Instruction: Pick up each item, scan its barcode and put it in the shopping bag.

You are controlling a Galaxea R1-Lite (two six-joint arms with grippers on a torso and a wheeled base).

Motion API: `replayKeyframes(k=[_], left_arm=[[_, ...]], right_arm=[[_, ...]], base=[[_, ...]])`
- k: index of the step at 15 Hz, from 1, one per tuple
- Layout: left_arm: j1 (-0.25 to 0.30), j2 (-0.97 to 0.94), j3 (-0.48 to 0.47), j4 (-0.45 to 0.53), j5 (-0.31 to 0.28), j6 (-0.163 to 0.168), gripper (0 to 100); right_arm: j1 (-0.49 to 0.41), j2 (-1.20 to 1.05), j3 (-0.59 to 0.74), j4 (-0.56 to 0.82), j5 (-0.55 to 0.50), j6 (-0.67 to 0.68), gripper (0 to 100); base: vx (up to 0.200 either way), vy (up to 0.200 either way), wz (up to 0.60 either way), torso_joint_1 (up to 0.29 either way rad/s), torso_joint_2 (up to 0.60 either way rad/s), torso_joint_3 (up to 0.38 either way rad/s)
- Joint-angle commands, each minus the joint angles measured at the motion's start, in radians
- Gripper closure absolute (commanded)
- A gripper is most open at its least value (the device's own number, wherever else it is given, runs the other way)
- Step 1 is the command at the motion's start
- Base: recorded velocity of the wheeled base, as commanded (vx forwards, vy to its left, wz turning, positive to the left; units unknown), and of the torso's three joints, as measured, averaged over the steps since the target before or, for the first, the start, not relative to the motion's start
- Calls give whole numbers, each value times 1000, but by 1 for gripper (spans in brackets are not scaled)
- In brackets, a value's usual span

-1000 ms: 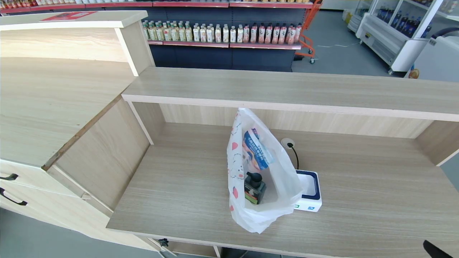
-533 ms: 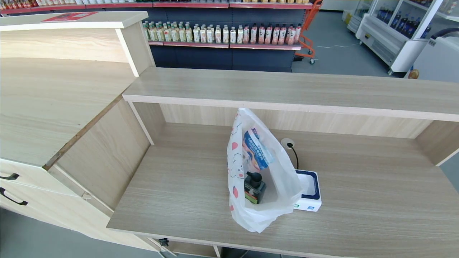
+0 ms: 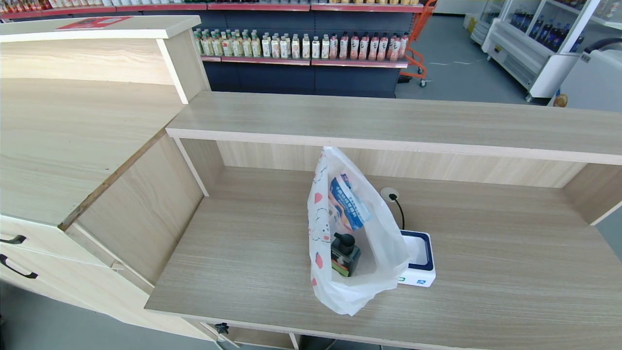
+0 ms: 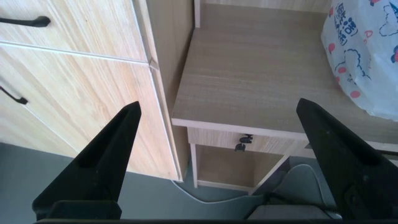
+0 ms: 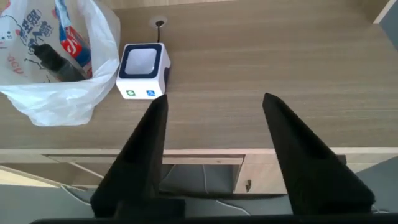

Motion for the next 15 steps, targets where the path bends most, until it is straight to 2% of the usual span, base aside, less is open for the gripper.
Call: replayKeyframes(k=[1, 3, 9, 12, 15], left_arm=[[0, 0, 0, -2, 0, -4, 0], [0, 0, 0, 0, 0, 7, 0], [0, 0, 0, 0, 2, 25, 0], [0, 0, 0, 0, 2, 18, 0], [0, 0, 0, 0, 2, 16, 0]], right_arm=[[0, 4, 0, 1, 0, 2, 100], [0, 4, 0, 1, 0, 2, 100], [0, 4, 0, 1, 0, 5, 100], [0, 4, 0, 1, 0, 7, 100], [0, 4, 0, 1, 0, 5, 100]], base=[[0, 0, 0, 0, 0, 0], [0, 0, 0, 0, 0, 0], [0, -200, 0, 5, 3, 5], [0, -200, 0, 4, 1, 2], [0, 0, 0, 0, 0, 0]])
